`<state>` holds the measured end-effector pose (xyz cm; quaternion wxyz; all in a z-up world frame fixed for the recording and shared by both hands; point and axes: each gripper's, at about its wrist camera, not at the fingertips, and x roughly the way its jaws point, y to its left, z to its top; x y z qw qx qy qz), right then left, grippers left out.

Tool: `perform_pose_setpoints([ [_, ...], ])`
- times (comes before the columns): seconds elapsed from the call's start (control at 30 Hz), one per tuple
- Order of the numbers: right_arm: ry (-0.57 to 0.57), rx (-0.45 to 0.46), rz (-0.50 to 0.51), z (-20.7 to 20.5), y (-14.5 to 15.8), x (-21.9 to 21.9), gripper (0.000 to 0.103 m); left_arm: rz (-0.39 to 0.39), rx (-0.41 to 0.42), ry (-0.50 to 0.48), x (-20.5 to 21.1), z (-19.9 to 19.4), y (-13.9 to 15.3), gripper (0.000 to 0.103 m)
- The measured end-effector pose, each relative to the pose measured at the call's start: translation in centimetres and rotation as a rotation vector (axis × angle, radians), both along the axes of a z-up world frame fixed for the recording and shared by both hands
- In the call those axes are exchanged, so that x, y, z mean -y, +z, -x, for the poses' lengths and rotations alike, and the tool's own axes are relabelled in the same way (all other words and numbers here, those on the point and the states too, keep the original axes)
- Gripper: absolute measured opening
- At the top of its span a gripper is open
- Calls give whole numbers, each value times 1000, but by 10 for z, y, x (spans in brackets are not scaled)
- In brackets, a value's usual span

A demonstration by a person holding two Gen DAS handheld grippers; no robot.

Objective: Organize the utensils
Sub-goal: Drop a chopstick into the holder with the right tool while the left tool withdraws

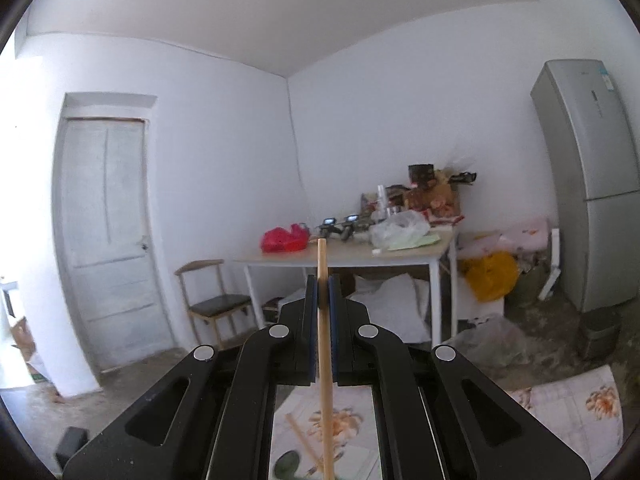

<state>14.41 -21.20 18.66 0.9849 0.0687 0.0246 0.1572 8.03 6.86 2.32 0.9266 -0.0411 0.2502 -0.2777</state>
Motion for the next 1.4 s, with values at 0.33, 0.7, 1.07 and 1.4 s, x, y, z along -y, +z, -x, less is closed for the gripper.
perform_pose_setpoints([
  [0.33,-61,-196,43,-44,-72,2,4,-32,-8,21,-6,-1,-9,97],
  [0.7,-118,-228,-24,6,-65,43,48,-37,-13,1,2,0,-10,97],
  [1.07,-189,-203,-106,103,-72,75,55,-62,-8,-49,18,2,-12,97],
  [1.4,-259,-646,-190,104,-197,58,55,-113,-88,-101,50,-9,-25,97],
])
